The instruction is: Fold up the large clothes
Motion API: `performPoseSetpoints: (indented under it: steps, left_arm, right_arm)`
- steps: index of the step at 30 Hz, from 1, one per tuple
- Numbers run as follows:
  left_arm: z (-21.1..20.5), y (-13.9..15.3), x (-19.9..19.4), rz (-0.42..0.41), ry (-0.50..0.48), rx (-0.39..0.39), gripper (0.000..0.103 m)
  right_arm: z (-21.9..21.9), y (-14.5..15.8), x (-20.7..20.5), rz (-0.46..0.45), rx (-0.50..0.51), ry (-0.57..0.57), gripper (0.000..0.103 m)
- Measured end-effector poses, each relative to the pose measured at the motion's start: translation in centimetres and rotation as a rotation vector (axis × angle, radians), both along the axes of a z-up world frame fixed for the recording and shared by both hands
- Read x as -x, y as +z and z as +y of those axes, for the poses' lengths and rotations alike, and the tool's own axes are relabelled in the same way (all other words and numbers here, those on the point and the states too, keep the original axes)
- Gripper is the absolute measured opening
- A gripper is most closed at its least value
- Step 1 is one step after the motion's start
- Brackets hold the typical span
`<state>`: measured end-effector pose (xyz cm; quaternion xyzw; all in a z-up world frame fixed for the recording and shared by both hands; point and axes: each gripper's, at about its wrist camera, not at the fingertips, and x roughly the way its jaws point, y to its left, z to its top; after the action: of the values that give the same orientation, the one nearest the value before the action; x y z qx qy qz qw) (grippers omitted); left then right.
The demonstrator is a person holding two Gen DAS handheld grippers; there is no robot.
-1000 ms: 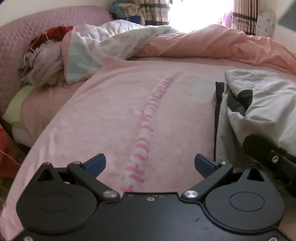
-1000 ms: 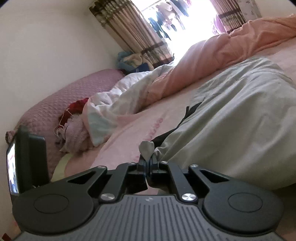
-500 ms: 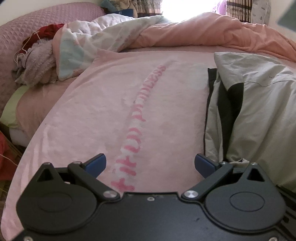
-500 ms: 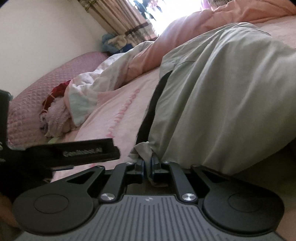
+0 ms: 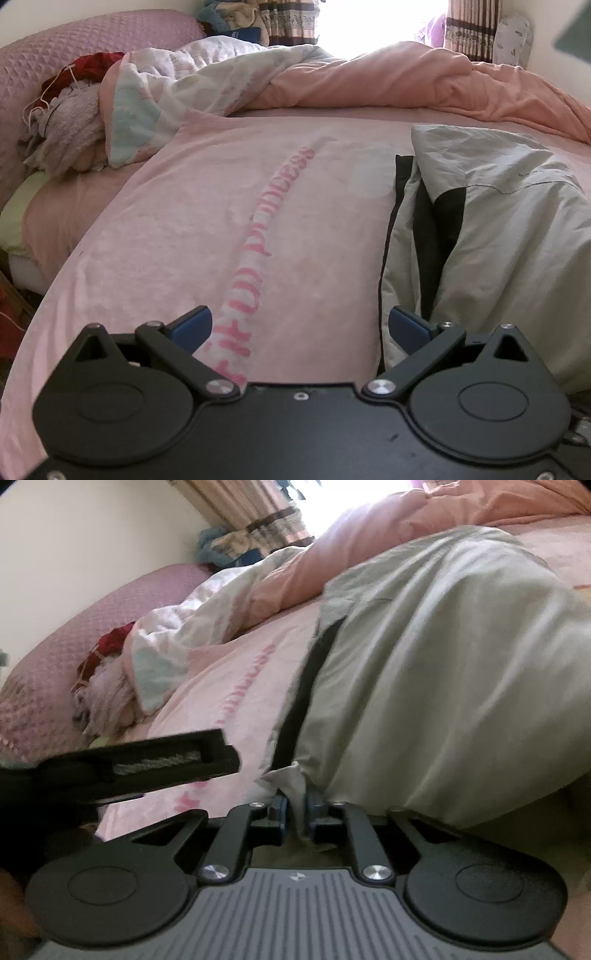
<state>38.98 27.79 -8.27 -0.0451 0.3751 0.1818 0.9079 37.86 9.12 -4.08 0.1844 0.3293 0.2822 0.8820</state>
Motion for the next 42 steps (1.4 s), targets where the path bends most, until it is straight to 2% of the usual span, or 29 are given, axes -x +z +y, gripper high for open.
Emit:
performPoseSetpoints:
  steps: [2, 3, 7, 9, 11, 13, 14, 16, 18, 19, 20, 23, 25, 26, 28, 29, 30, 32, 35, 37, 42]
  left_arm:
    - [0.0, 0.1, 0.3, 0.004, 0.004, 0.000, 0.103]
    - [0.0, 0.3, 0.6, 0.000, -0.003, 0.000, 0.103]
    - [-0.3, 1.5, 1.7, -0.072, 0.004, 0.025, 0.103]
    - [-0.9, 1.9, 2.2, -0.130, -0.024, 0.073, 0.103]
    - [-2.5, 2.2, 2.2, -0.177, -0.072, 0.096, 0.103]
    - [-4.3, 2.1, 2.1, -0.216, -0.090, 0.063, 0.103]
    - [-5.3, 1.8, 1.9, -0.218, -0.122, 0.042, 0.103]
    - [-7.3, 0.0, 0.6, -0.125, -0.186, -0.027, 0.103]
    - [-8.7, -3.5, -1.1, 0.054, -0.172, -0.152, 0.103]
    - [-8.7, -4.7, -1.2, 0.068, -0.183, -0.166, 0.103]
    - [-8.4, -5.1, -1.0, 0.048, -0.182, -0.153, 0.103]
    - [-7.0, -4.4, -0.7, 0.079, -0.165, -0.090, 0.103]
    - [-6.4, -3.3, -0.4, 0.063, -0.151, -0.054, 0.103]
    - [-6.2, -2.3, 0.2, 0.023, -0.148, -0.022, 0.103]
    - [-6.2, -0.6, 1.3, -0.067, -0.171, 0.038, 0.103]
    - [-6.7, -0.2, 1.8, -0.088, -0.187, 0.050, 0.103]
    - [-7.3, 0.0, 1.8, -0.086, -0.200, 0.040, 0.103]
    - [-8.6, -0.3, 1.8, -0.058, -0.229, -0.015, 0.103]
    - [-9.1, -1.0, 1.3, -0.008, -0.243, -0.068, 0.103]
    - [-8.5, -1.1, 1.3, 0.003, -0.201, -0.069, 0.103]
    - [-4.4, -2.0, 0.1, 0.030, -0.102, 0.081, 0.103]
  right_arm:
    - [-0.6, 1.7, 0.4, 0.030, 0.026, 0.040, 0.027]
    - [-1.6, 2.7, 1.0, 0.015, 0.021, 0.052, 0.031]
    - [-8.5, 7.1, 4.7, -0.212, -0.038, -0.084, 0.034]
    - [-11.1, 8.0, 4.8, -0.237, -0.040, -0.158, 0.025]
    - [-12.4, 7.1, 3.8, -0.200, 0.009, -0.225, 0.019]
    - [-12.5, 4.0, 2.0, -0.092, 0.114, -0.253, 0.018]
    - [-12.5, 2.1, 1.7, -0.102, 0.115, -0.229, 0.018]
    - [-12.4, -1.1, 0.4, -0.056, 0.151, -0.203, 0.016]
    - [-12.9, -2.3, -0.3, -0.030, 0.099, -0.195, 0.014]
    - [-12.6, -2.3, -0.3, -0.037, 0.117, -0.191, 0.014]
    - [-11.7, -2.3, 0.0, -0.073, 0.176, -0.189, 0.013]
    - [-8.9, -1.5, 1.3, -0.182, 0.352, -0.212, 0.013]
    - [-8.5, 0.1, 2.2, -0.188, 0.367, -0.223, 0.013]
    - [-9.2, 1.2, 3.0, -0.189, 0.321, -0.229, 0.013]
    - [-11.2, 2.8, 4.1, -0.199, 0.225, -0.225, 0.018]
    - [-11.6, 3.1, 4.7, -0.206, 0.216, -0.220, 0.032]
    - [-11.9, 3.0, 5.1, -0.217, 0.224, -0.221, 0.051]
    - [-12.3, 2.1, 5.6, -0.229, 0.278, -0.219, 0.065]
    - [-12.9, -0.4, 4.6, -0.150, 0.327, -0.207, 0.065]
    - [-13.5, -2.0, 4.3, -0.096, 0.294, -0.204, 0.065]
    - [-13.6, -2.6, 3.9, -0.075, 0.230, -0.181, 0.065]
